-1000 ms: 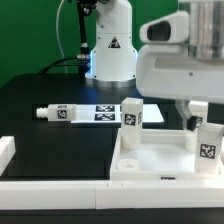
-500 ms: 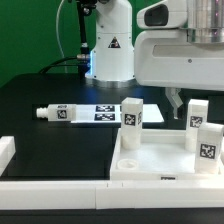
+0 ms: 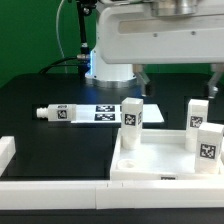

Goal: Assemble square table

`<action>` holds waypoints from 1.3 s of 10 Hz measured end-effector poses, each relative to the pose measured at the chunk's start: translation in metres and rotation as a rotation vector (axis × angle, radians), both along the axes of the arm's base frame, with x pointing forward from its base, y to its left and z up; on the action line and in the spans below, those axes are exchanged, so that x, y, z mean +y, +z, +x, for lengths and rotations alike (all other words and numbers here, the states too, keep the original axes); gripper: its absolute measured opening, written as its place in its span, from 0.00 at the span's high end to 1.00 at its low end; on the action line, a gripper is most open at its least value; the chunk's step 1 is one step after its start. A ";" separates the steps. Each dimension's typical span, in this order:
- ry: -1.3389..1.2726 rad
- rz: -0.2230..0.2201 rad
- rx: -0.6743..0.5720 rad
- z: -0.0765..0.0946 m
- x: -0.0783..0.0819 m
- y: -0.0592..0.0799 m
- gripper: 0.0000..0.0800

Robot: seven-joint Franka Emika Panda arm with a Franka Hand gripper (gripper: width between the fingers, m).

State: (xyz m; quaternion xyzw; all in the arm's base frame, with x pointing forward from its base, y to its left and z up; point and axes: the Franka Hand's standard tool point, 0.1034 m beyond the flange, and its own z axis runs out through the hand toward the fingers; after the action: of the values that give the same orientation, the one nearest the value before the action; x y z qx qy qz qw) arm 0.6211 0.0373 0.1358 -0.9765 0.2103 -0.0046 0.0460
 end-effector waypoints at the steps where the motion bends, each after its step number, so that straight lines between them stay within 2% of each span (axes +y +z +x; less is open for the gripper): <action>1: 0.029 -0.001 -0.004 0.001 0.001 0.000 0.19; 4: 0.275 -0.010 -0.026 0.000 -0.003 0.000 0.19; 5: 0.403 -0.014 -0.041 -0.008 -0.012 0.001 0.19; 7: 0.645 -0.022 -0.056 -0.034 -0.030 0.002 0.19; 8: 0.703 -0.031 -0.073 -0.039 -0.036 -0.001 0.19; 12: 0.938 -0.043 -0.084 -0.041 -0.041 -0.004 0.19; 13: 1.062 -0.041 -0.088 -0.053 -0.050 -0.003 0.19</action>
Offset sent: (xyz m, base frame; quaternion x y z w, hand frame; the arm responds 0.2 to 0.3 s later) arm 0.0000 0.0000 0.0000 0.0000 0.0000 -0.1938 0.9810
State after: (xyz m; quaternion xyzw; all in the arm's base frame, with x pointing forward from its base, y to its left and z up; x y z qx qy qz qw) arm 0.5684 -0.0130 0.1326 -0.9482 -0.3152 -0.0257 0.0315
